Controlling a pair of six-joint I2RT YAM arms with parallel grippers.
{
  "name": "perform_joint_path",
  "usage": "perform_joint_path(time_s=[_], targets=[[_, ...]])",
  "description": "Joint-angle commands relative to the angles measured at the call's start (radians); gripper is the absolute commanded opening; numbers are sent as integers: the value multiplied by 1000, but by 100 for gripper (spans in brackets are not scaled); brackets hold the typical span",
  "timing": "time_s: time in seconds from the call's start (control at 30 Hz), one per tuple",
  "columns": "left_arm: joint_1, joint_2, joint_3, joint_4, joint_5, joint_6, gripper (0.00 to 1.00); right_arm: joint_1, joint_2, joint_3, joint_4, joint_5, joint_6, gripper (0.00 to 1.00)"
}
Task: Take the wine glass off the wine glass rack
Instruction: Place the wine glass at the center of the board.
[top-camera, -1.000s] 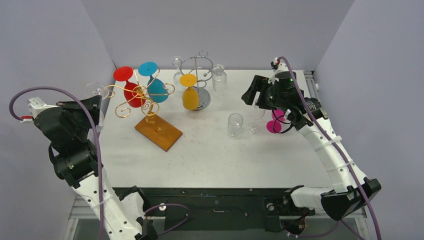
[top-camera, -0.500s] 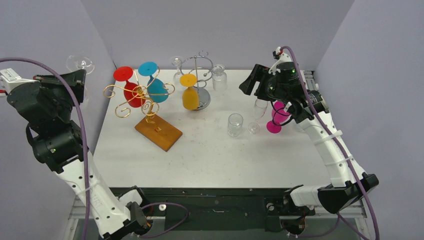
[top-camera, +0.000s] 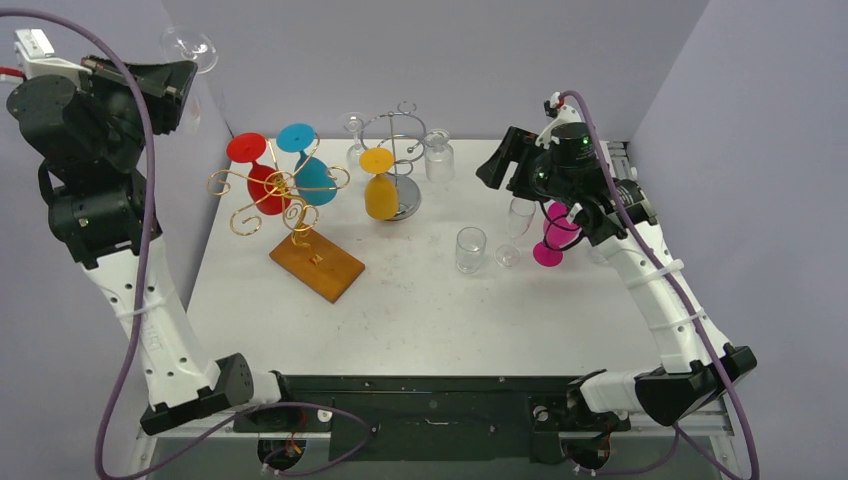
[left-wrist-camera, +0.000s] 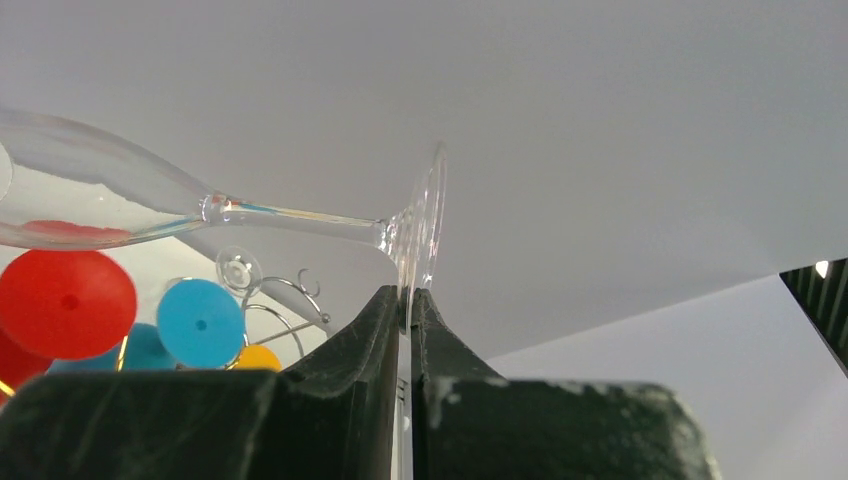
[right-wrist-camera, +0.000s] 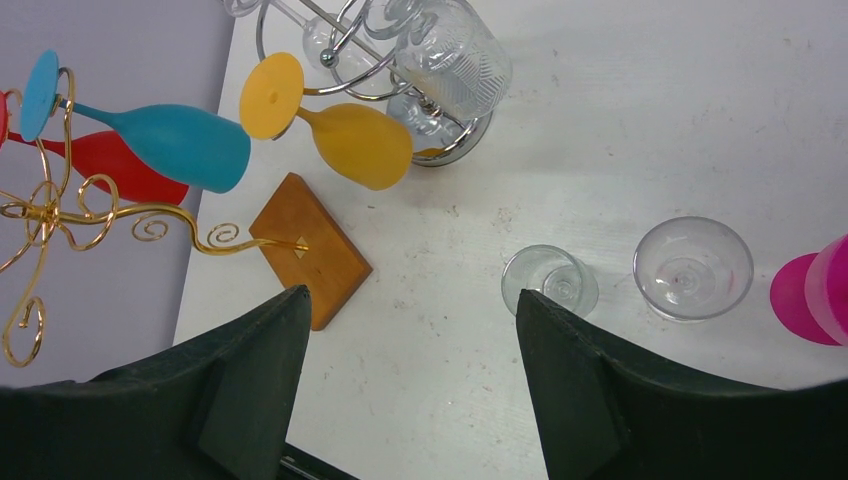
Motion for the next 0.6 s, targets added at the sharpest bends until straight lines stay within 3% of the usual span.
perform_joint_path(time_s=[0.0,0.2,0.57], targets=[[-61,86,156,94,-3,47,0,9,11,40,36,13,9,71],[-151,219,306,129,34,31,0,9,14,48,43,26,10,71],[-379,353,342,284,81,-81,0,8,6,65,54,89,12,71]])
